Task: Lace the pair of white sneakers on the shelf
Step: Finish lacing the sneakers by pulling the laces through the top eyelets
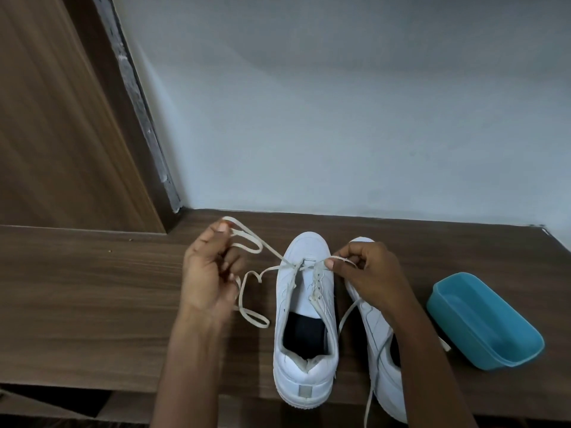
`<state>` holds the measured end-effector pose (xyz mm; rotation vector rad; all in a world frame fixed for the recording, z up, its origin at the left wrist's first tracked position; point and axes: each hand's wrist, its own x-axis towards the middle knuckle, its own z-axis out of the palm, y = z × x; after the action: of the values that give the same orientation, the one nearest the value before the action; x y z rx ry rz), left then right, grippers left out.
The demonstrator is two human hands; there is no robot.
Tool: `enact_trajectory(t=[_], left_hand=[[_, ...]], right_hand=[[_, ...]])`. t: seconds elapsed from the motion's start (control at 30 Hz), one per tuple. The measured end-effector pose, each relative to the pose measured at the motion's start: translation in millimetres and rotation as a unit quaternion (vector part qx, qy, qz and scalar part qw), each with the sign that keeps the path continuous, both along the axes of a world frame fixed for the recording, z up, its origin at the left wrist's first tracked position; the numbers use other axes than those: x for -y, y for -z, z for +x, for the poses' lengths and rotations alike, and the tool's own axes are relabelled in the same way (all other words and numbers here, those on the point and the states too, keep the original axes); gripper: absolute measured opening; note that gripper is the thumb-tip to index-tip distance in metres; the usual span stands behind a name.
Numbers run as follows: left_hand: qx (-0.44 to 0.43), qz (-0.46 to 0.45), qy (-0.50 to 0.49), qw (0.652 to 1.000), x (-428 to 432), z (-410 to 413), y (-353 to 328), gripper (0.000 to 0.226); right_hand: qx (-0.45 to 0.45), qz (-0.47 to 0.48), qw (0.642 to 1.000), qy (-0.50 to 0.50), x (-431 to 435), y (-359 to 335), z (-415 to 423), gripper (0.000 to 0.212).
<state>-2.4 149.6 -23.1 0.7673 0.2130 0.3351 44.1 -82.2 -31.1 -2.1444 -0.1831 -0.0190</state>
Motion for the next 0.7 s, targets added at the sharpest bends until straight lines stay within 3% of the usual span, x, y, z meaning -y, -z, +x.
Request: enact_trajectory(t=[0.07,0.27,0.43,0.53,0.7], left_hand=[[0.03,-0.081,0.016,0.996,-8.5,-1.9,2.1,0.024],[0.072,-0.149,-0.031,0.986,-25.4,-7.6,3.0,0.023],[0.077,-0.181,-0.025,0.98,-10.9,-10.6,-9.0,0.016],[0.067,-0.176,-0.001,0.982,2.1,-9.2,-16.6,0.008],[0.027,-0.076,0.05,0.995,7.1,-9.6,-14.9,0.005]], right_hand=[[0.008,-0.053,0.998,-0.017,-0.7,0.1,-1.0,0.01],[-0.042,-0.172,0.978,-0.112,0.8,-8.3,-5.2,0.016],[0.026,-0.062,0.997,-0.045,-5.8,-15.7,-6.5,0.013],[0.049,-0.047,0.996,-0.055,-35.2,-9.3,-11.7,0.018],[0.102,-0.145,0.983,-0.056,-70.9,6.4,-17.4,0.018]])
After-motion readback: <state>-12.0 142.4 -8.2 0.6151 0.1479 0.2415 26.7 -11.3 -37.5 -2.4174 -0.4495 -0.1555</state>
